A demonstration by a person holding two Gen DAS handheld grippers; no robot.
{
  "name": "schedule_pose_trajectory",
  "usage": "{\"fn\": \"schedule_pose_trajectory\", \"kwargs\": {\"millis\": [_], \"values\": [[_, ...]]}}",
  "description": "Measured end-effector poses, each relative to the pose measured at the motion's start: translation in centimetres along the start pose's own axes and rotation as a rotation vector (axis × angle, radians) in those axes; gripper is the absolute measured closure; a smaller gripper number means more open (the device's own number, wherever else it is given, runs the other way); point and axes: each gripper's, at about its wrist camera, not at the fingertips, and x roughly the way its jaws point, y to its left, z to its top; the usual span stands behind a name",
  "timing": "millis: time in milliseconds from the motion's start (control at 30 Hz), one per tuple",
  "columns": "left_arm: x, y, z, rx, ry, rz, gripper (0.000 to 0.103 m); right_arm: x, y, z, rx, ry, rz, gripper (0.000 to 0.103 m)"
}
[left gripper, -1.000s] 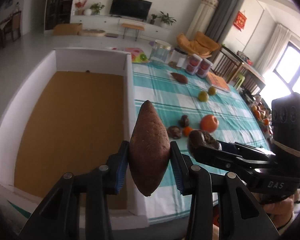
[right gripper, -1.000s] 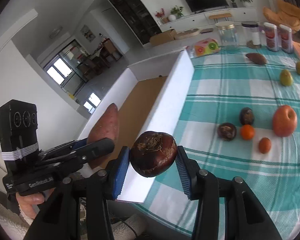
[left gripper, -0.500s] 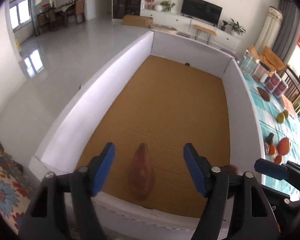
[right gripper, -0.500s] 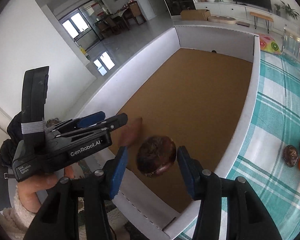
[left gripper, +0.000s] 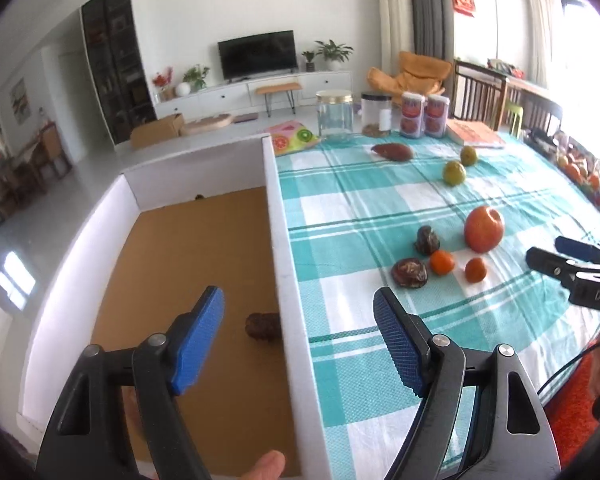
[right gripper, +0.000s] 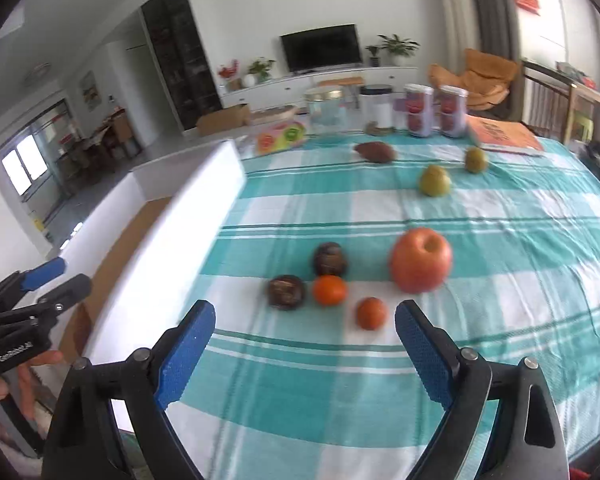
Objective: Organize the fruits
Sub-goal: 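Move both empty grippers back over the fruits on the table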
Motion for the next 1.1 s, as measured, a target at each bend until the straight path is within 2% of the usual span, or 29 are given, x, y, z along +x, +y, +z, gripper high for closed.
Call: {"fn": "schedule_pose_trajectory", "kwargs": {"millis": [67,133,300,367,533,700,867,933,1000,1033,1100], "values": [[0.5,-0.9,-0.3,0.000,0.037,-0.014,0.024,-0.1,-4.2,-0.8,0.064,-0.009,-0.116,0.012],[0.7,-1.4,-0.6,0.021,0.054,0.013,0.024,0.0,-8.2,-1.8,0.130,-0.006,-0.195,0.012],[0.7,-1.7,-1.6,0.036,0.092,0.058,0.024,-0.9,-13.6,-3.4,0.276,0.008,-0.256,0.012],[0.2,-1.7,-1.9,0.030,0.091,0.062,0.024,-1.0,-14.0,-3.5,0.291,0.008,-0.257,0.012],[-0.3,-2.2,-2.1,0.012,0.082,0.050,0.024,0.5,-13.1,-3.7,0.236,0.037,-0.290,0.012],[-0.4,-3.2,-2.0,0.002,0.077,0.014,0.024,0.7,-12.7,-3.7,0.216,0.028,-0.310,0.011],[-0.5,-3.3,-1.7,-0.005,0.071,0.025,0.024,0.4,-12.8,-3.8,0.221,0.028,-0.322,0.011],[-1.1,-2.8,-1.5,-0.035,0.040,0.077,0.024,0.2,-12.6,-3.8,0.214,0.022,-0.334,0.011],[-3.1,-2.9,-1.1,-0.033,-0.073,0.162,0.024,0.2,-12.5,-3.9,0.208,0.021,-0.347,0.006],[-4.4,-3.3,-0.7,-0.022,-0.137,0.181,0.024,0.1,-12.4,-3.9,0.207,0.019,-0.354,0.005],[-6.7,-4.3,0.0,-0.013,-0.230,0.145,0.016,0.1,-12.3,-3.9,0.203,0.014,-0.366,0.005]]}}
